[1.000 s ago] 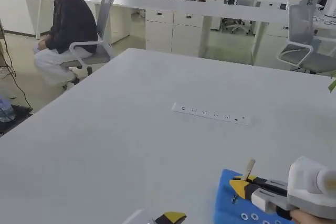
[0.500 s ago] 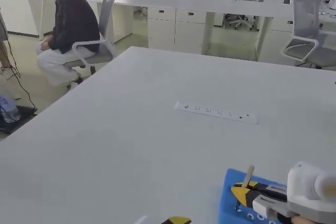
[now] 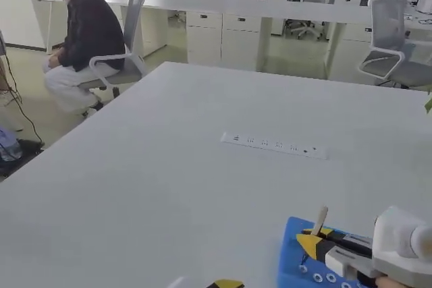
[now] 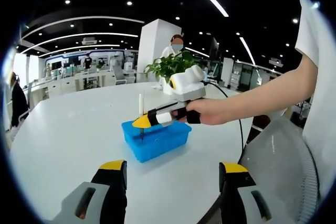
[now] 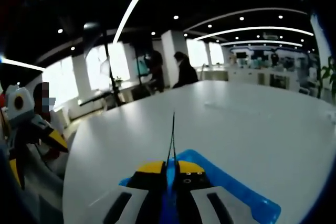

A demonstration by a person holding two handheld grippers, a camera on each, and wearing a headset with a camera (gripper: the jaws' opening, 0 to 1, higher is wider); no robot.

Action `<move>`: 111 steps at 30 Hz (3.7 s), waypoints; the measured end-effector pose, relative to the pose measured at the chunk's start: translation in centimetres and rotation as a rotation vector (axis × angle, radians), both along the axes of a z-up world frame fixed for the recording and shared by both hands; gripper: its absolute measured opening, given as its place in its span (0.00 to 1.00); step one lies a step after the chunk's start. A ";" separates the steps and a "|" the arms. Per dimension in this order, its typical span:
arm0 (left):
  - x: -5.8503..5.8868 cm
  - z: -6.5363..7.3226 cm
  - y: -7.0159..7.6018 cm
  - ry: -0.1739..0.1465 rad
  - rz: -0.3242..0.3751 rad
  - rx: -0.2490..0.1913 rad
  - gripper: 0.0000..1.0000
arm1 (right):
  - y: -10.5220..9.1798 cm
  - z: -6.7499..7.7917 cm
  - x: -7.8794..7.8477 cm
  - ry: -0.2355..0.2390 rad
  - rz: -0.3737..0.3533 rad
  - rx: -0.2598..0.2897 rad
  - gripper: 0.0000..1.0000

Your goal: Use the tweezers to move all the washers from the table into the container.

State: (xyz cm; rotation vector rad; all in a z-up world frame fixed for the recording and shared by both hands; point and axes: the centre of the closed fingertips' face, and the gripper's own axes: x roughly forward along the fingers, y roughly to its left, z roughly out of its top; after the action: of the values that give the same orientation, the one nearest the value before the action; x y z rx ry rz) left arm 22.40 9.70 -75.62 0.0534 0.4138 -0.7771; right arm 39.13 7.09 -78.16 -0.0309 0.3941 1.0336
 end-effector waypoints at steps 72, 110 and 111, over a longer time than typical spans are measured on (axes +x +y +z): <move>-1.0 7.8 -8.4 -0.024 -0.591 -0.038 0.00 | -4.8 2.9 -19.1 0.001 0.670 -0.325 0.04; 0.4 -0.7 -7.7 0.093 -0.691 0.324 0.00 | -5.7 -4.3 -16.5 0.040 0.467 -0.441 0.08; 0.5 -0.8 -7.7 0.094 -0.697 0.334 0.00 | -5.7 -4.4 -16.4 0.045 0.453 -0.433 0.08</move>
State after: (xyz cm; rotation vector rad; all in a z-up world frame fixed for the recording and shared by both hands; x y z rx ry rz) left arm 22.87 2.03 -76.44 0.4954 0.6230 -1.3920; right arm 22.73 1.41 -82.61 -0.5050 0.6655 1.3781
